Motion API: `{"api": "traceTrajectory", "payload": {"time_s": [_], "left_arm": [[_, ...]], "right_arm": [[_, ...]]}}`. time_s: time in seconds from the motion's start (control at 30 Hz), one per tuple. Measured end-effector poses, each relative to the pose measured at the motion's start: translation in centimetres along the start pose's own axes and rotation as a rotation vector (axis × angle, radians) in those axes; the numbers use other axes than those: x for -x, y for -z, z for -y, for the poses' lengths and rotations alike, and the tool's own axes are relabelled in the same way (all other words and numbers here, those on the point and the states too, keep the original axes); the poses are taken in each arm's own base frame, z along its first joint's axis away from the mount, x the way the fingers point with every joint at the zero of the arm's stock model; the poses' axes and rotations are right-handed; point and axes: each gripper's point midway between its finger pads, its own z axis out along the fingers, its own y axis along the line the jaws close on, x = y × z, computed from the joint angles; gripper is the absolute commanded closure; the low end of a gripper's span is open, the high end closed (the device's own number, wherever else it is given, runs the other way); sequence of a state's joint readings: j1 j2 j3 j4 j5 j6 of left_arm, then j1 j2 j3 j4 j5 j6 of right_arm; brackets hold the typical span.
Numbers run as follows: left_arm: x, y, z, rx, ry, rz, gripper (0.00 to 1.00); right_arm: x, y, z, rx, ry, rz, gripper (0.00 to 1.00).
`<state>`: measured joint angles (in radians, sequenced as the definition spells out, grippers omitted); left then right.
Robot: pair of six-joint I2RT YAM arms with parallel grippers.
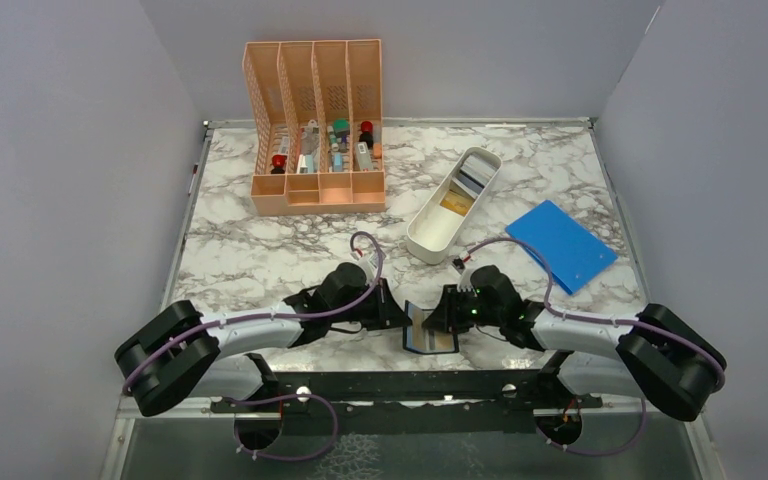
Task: Put the credit cards into the card holder
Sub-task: Turn over the card slot in the card holder.
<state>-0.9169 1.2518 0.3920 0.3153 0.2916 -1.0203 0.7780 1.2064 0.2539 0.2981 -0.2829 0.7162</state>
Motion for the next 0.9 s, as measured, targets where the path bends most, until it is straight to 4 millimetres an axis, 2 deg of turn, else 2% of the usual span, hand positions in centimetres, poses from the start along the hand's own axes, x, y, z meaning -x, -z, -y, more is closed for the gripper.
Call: {"api": "traceTrajectory", "payload": {"time_s": [0.23, 0.37, 0.5, 0.7, 0.9], "left_arm": [[0.1, 0.0, 0.9, -0.041, -0.017, 0.001, 0.86], [0.2, 0.0, 1.3, -0.062, -0.025, 0.002, 0.91], [0.2, -0.2, 1.4, -0.068, -0.029, 0.000, 0.91], [0.2, -0.5, 1.2, -0.071, -0.031, -0.002, 0.77], [0.2, -0.6, 1.3, -0.073, -0.032, -0.002, 0.70]], "right_arm": [[-0.2, -0.1, -0.2, 0.019, -0.010, -0.006, 0.72], [-0.2, -0.1, -0.3, 0.020, -0.014, -0.006, 0.72], [-0.2, -0.1, -0.3, 0.022, -0.014, -0.005, 0.72], [-0.2, -0.1, -0.3, 0.022, -0.015, -0.004, 0.72], [-0.2, -0.1, -0.3, 0.022, -0.015, -0.004, 0.72]]}}
